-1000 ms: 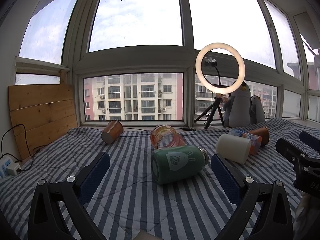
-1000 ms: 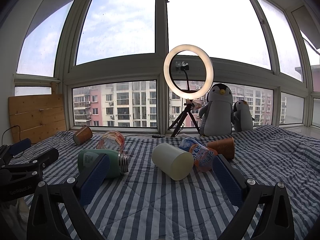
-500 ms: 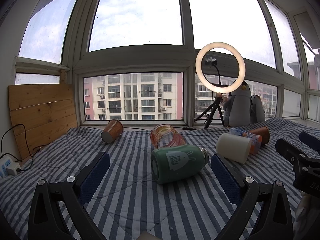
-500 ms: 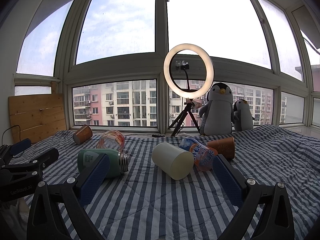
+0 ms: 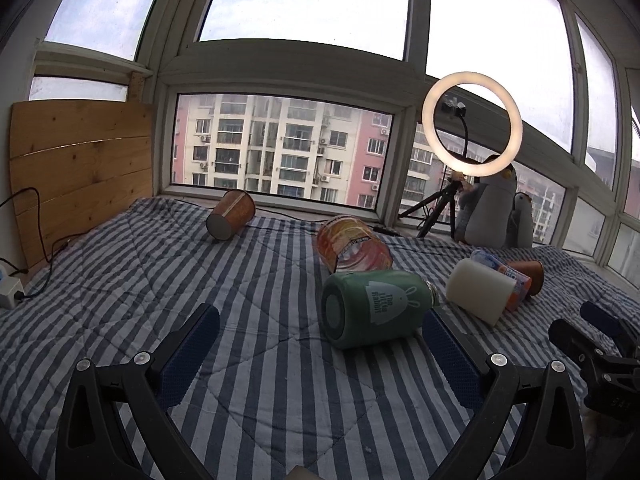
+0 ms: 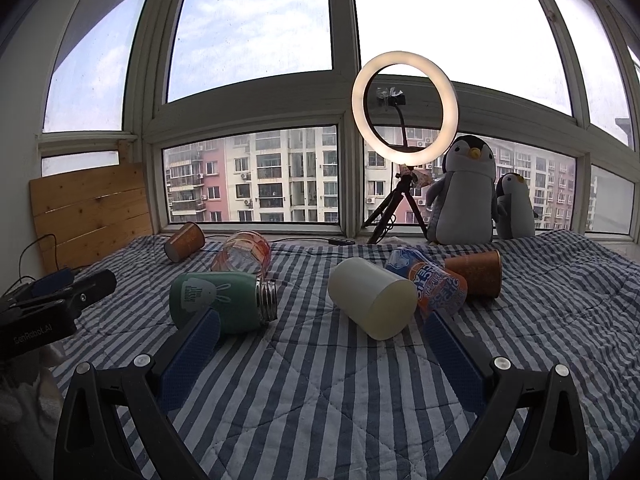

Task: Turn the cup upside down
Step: 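Move the right gripper toward the mint-green thermos bottle lying on its side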

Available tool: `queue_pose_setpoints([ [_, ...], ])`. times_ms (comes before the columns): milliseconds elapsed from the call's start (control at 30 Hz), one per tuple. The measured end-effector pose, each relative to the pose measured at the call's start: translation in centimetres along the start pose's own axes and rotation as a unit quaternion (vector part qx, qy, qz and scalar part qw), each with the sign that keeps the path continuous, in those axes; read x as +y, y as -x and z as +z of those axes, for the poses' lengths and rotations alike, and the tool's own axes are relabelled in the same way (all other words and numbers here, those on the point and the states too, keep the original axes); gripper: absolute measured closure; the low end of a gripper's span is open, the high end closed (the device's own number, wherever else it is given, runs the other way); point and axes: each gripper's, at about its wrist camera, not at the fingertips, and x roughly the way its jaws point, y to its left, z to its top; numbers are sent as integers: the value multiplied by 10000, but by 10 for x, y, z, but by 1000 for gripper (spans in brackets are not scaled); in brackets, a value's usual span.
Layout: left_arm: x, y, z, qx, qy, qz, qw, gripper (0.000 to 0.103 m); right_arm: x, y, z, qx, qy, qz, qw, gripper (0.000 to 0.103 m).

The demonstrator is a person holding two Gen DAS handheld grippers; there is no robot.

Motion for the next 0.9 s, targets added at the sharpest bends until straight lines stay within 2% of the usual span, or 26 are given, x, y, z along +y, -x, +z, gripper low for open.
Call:
queue_pose_setpoints([
  [200, 33, -22, 7, 516, 45, 143, 9986, 1, 21, -37, 11, 681, 683, 336, 9948, 2],
  [333, 44, -31, 12, 757, -102, 231, 9968, 1, 29, -57, 20, 1151, 742, 651, 9884, 2],
  [467, 49, -33, 17, 858, -239, 256, 9957, 1, 32, -71, 34, 1264, 810, 731, 9860, 3],
  [733, 42, -34, 26, 848, -542, 355, 9943, 1, 40, -129, 59, 1988, 479, 1191, 9716, 42],
  [900, 53, -34, 34, 806, -409, 387, 9952, 1, 61, -170, 66, 2323, 300, 1441, 9615, 47],
])
